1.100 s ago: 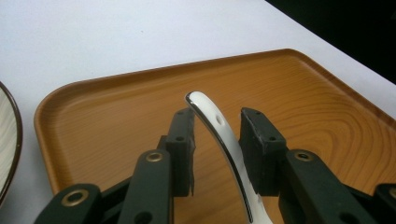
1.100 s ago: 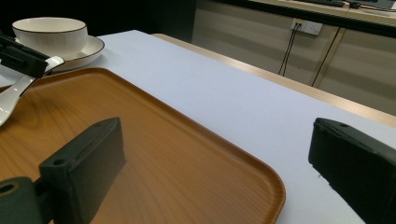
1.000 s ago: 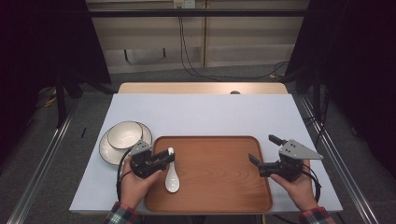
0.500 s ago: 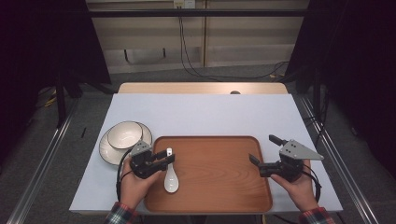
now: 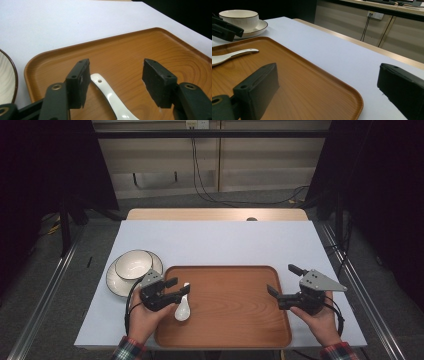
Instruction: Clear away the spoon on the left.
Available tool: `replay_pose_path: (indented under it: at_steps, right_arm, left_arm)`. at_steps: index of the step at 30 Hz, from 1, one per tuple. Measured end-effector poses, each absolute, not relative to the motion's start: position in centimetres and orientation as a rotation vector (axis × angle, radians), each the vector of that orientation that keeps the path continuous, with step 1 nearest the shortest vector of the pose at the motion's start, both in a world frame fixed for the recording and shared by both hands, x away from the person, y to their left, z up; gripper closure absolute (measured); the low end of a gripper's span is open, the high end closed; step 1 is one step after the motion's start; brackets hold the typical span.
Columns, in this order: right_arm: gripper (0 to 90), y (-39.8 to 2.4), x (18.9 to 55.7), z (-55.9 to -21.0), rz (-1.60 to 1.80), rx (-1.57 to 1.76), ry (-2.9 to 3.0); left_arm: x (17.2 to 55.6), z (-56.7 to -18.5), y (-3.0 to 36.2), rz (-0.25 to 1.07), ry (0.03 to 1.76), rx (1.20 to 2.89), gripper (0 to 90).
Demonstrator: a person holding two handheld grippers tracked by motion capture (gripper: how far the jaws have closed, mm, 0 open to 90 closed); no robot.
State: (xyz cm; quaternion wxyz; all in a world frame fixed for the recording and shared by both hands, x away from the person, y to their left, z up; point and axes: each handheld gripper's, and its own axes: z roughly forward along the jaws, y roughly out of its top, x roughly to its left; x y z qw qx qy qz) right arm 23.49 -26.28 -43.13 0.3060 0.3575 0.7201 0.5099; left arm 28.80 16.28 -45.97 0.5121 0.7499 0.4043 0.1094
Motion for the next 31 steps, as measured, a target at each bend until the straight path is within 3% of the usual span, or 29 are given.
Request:
replay_pose_path:
  at_steps: [20,31]
  right_arm:
    - [3.0,-26.4,23.5,-43.1,1.349,0.941,1.904]
    - [3.0,-26.4,23.5,-43.2,1.346,0.949,1.904]
  left_arm:
    - [28.7,-43.1,17.9,0.313,0.92,1.682,21.3]
    - [28.8,-42.9,18.3,0.323,0.915,1.662,16.5]
